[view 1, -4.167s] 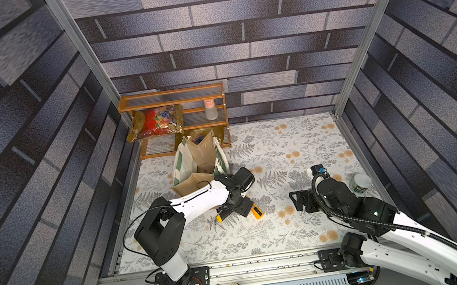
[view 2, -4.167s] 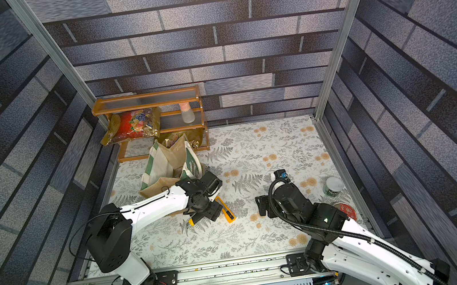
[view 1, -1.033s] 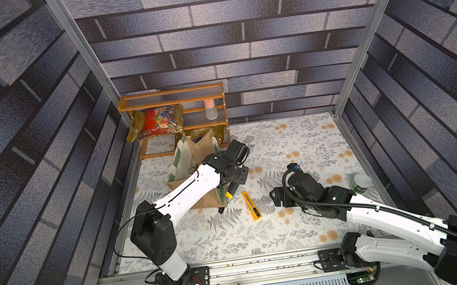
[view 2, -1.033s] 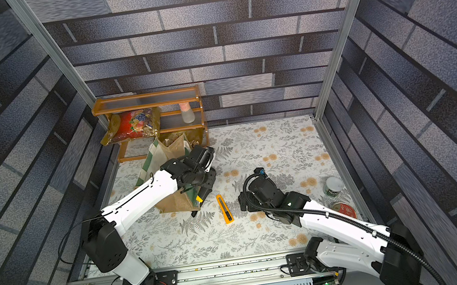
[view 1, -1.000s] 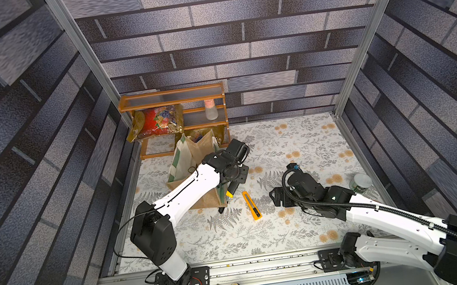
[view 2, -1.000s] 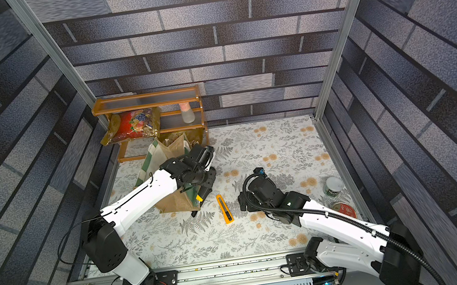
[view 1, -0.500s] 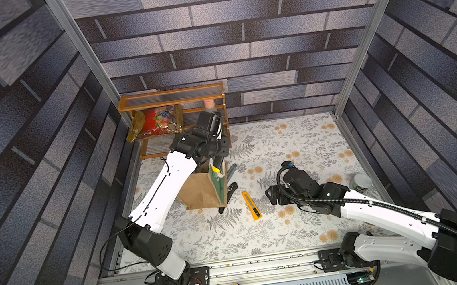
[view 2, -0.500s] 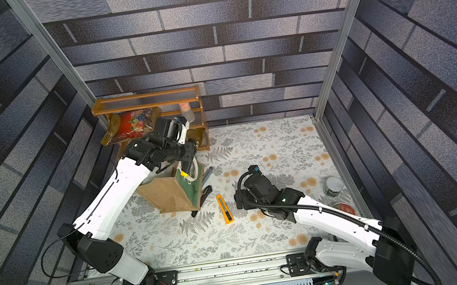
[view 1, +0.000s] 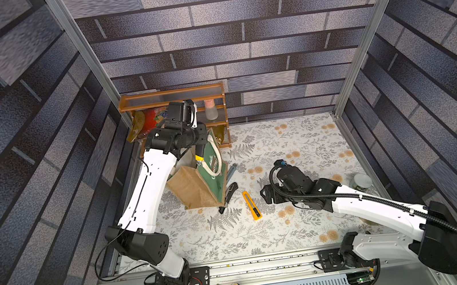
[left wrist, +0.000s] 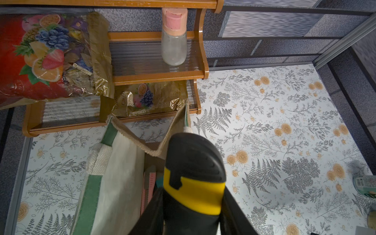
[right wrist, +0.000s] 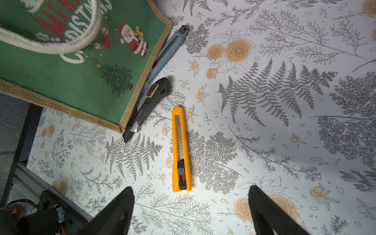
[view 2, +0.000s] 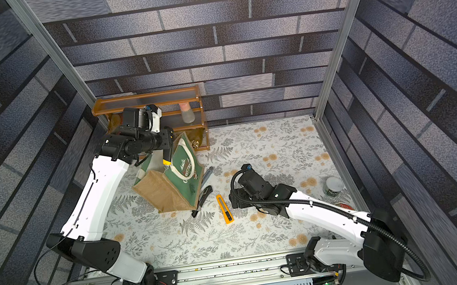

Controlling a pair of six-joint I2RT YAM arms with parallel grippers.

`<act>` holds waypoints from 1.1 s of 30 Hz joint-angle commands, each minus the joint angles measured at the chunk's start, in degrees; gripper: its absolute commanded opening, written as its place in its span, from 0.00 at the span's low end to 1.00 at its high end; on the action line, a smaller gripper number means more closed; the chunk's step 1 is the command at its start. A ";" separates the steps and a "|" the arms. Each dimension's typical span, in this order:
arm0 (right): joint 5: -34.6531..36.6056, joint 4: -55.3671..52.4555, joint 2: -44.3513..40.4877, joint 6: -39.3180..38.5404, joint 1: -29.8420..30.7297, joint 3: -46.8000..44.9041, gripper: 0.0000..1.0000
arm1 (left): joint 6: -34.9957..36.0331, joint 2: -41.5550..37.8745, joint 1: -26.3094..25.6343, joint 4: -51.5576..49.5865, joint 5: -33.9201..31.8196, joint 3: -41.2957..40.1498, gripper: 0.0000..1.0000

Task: Place the art knife into the pouch
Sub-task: Place the utility knife in the pouch.

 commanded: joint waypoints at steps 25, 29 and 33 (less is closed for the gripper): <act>-3.99 4.56 8.67 3.41 0.41 0.57 0.85 | -3.14 -5.97 2.45 10.47 -5.73 -27.64 0.46; -3.27 4.59 10.18 3.48 0.65 0.58 0.85 | -3.23 -6.74 2.44 10.80 -5.90 -29.81 0.58; -2.80 4.81 11.87 3.06 1.76 1.17 0.86 | -3.84 -8.67 2.22 11.55 -6.05 -31.38 1.00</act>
